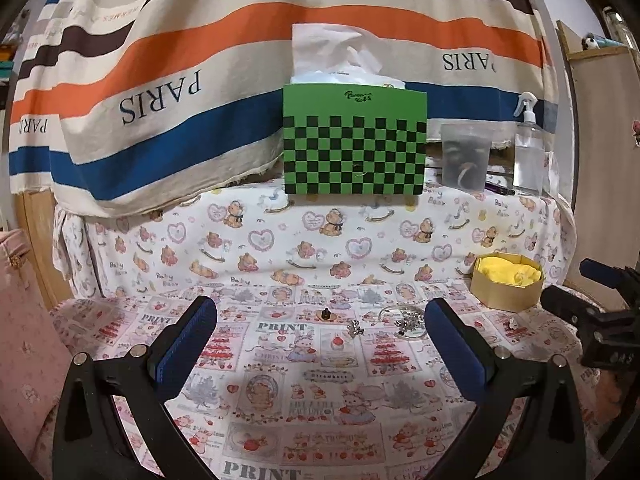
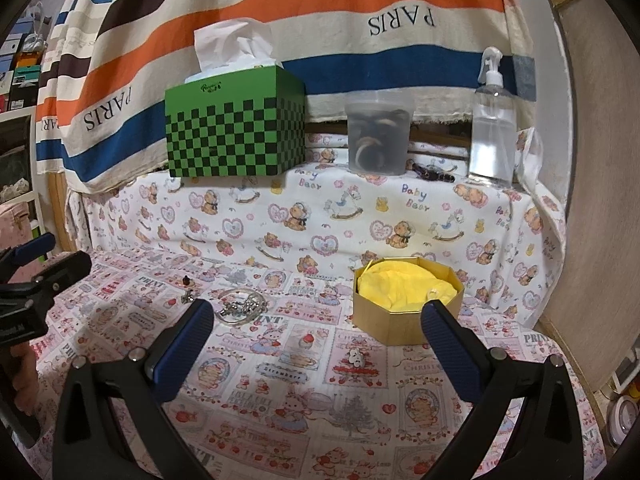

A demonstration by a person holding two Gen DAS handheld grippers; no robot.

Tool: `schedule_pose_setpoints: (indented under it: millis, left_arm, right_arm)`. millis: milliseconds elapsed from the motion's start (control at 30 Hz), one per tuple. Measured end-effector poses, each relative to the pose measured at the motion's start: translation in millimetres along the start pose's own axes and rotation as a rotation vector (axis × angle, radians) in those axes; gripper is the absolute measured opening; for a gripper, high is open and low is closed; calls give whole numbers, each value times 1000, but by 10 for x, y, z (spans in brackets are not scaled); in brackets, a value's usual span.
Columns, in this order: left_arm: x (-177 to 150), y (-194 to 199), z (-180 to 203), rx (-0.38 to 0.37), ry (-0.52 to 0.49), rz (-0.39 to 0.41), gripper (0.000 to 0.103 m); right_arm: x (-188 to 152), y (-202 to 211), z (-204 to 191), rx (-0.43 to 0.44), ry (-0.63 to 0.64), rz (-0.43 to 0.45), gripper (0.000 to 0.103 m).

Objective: Organize jewelry

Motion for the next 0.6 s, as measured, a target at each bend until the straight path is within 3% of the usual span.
schedule_pose_setpoints:
  millis: [200, 600]
  left_arm:
    - [1, -15, -39, -9, 28, -10, 103]
    - [-16, 14, 35, -22, -11, 2, 103]
  right_arm:
    - [44, 46, -103, 20, 52, 35, 103]
    - [-14, -20, -41, 8, 13, -13, 103]
Point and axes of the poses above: each gripper's, at about its wrist camera, not at the fingertips, and y roughly against the way its jaws point, z to its right, x to its top, the point moved 6 cm from there along -y, roughly the way its jaws point, and after that the axes turned 12 degrees about y, right-handed, at the moved point
